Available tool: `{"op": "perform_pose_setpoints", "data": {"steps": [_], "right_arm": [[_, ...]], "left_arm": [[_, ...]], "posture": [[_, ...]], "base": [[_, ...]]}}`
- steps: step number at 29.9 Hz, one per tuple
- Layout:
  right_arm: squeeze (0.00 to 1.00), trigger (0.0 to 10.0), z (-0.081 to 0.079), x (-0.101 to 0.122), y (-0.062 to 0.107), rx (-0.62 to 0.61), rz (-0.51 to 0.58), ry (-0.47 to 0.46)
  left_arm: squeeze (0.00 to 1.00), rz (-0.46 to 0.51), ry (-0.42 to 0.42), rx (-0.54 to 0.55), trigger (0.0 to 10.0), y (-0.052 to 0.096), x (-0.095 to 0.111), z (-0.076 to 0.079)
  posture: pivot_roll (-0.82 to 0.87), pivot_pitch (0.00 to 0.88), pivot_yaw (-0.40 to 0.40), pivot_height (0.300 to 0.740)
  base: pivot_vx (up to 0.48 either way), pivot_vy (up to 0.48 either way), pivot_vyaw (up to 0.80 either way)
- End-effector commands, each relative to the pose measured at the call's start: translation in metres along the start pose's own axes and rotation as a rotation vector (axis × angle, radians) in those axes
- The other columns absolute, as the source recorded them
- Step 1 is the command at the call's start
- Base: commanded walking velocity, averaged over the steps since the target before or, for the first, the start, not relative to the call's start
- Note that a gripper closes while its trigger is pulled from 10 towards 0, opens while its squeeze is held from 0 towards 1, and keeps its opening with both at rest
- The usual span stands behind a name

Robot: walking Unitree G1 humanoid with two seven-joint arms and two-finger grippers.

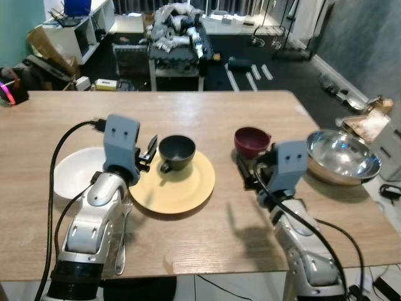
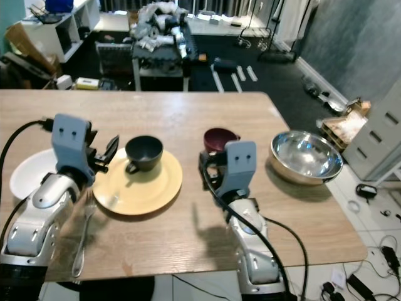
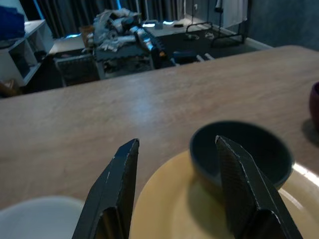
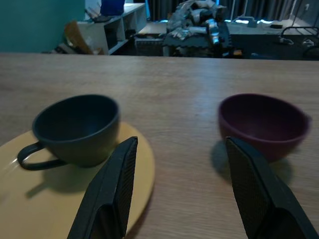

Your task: Setting the table

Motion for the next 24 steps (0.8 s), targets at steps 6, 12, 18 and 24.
{"op": "perform_pose_setpoints", "data": {"steps": [6, 12, 18, 24], "right_arm": [[0.00, 10.0, 0.004, -0.003, -0.010, -0.057, -0.023, 0.016], [0.00, 10.0, -0.011, -0.008, -0.013, 0.046, -0.079, -0.096], [0.00, 10.0, -0.011, -0.022, -0.017, -0.007, -0.131, -0.085], [0.00, 10.0, 0.008, -0.031, -0.027, -0.148, -0.152, -0.068]], "left_arm": [[0.00, -0.010, -0.034, -0.010, 10.0, 0.004, -0.001, -0.001], [0.00, -0.014, -0.084, -0.012, 10.0, 0.005, -0.002, -0.003], [0.00, -0.015, -0.089, -0.014, 10.0, 0.004, -0.002, -0.002], [0.00, -0.009, -0.099, -0.029, 10.0, 0.005, 0.000, 0.003]], "posture": [[-0.02, 0.000, 0.042, 0.740], [-0.01, 0.000, 0.039, 0.740], [-0.01, 0.000, 0.040, 0.740], [0.00, 0.000, 0.037, 0.740]], "base": [[0.000, 0.000, 0.00], [0.000, 0.000, 0.00], [0.000, 0.000, 0.00], [0.000, 0.000, 0.00]]}}
Point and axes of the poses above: a point about 5 cm out from each wrist's last joint towards the gripper, its own y axis pointing back from the gripper into the wrist, its own x axis along the axis of the wrist's last joint, z = x × y, the point moved 1 cm from there along -y, pointing out of the wrist towards the gripper, and after that the axes turned 4 degrees about y, right-handed, at the moved point
